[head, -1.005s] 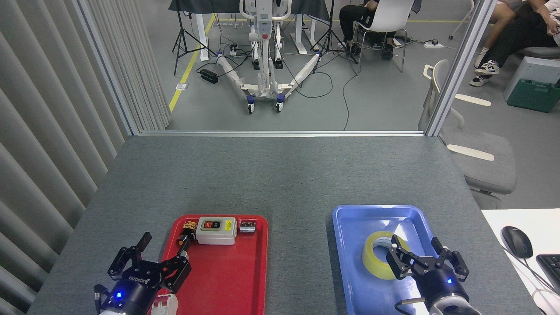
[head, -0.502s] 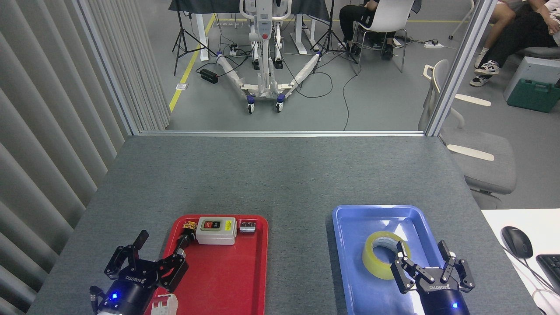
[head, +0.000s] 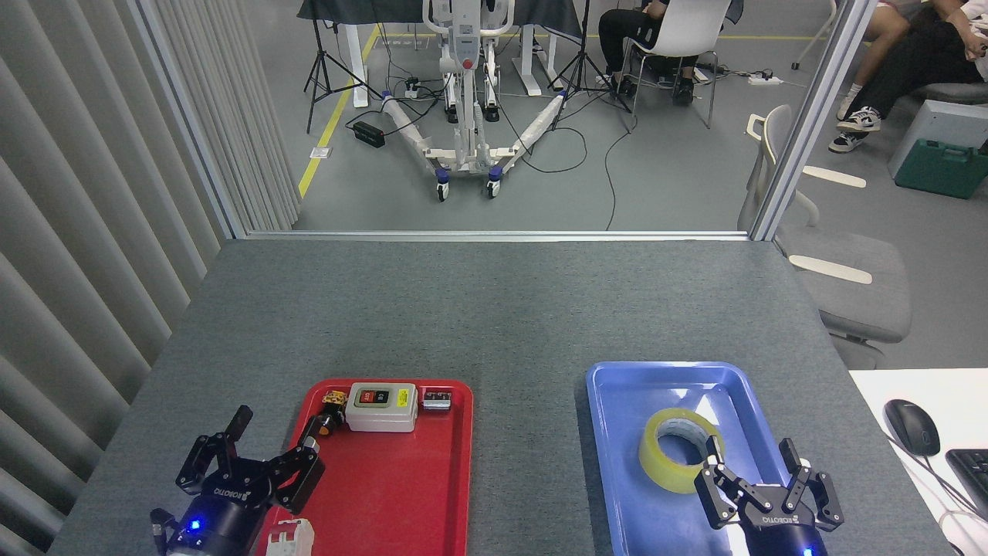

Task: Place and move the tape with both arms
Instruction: 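Open the right gripper and withdraw both grippers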

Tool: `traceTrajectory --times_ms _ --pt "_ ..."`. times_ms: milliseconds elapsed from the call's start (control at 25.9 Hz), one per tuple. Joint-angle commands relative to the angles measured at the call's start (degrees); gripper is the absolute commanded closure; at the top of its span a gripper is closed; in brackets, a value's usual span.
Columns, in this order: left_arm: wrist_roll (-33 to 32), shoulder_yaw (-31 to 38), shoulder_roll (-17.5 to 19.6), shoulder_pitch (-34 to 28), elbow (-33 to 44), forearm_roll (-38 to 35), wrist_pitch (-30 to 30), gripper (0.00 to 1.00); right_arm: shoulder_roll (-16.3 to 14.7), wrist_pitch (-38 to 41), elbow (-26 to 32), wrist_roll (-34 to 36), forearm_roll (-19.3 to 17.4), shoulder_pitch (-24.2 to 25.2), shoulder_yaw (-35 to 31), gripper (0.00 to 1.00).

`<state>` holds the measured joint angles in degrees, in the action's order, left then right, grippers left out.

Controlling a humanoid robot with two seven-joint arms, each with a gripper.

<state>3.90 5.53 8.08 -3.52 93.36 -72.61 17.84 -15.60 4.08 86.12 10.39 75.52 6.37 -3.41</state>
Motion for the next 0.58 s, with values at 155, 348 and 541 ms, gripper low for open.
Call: traceTrajectory --times_ms 155,348,541 --pt "0.50 0.54 0.01 0.00 -0.02 0.01 -0.18 0.00 -0.05 0.05 -0.16 -0.37 -0.11 0.48 -0.46 0.00" --pt "1.29 0.54 0.01 0.00 -0.02 0.18 -0.09 0.00 -0.05 0.14 -0.16 -0.46 -0.02 0.48 -0.37 0.00" --pt "1.11 0.98 0.01 0.00 -0.20 0.18 0.00 0.00 -0.13 0.32 0.28 -0.37 -0.02 0.57 -0.37 0.00"
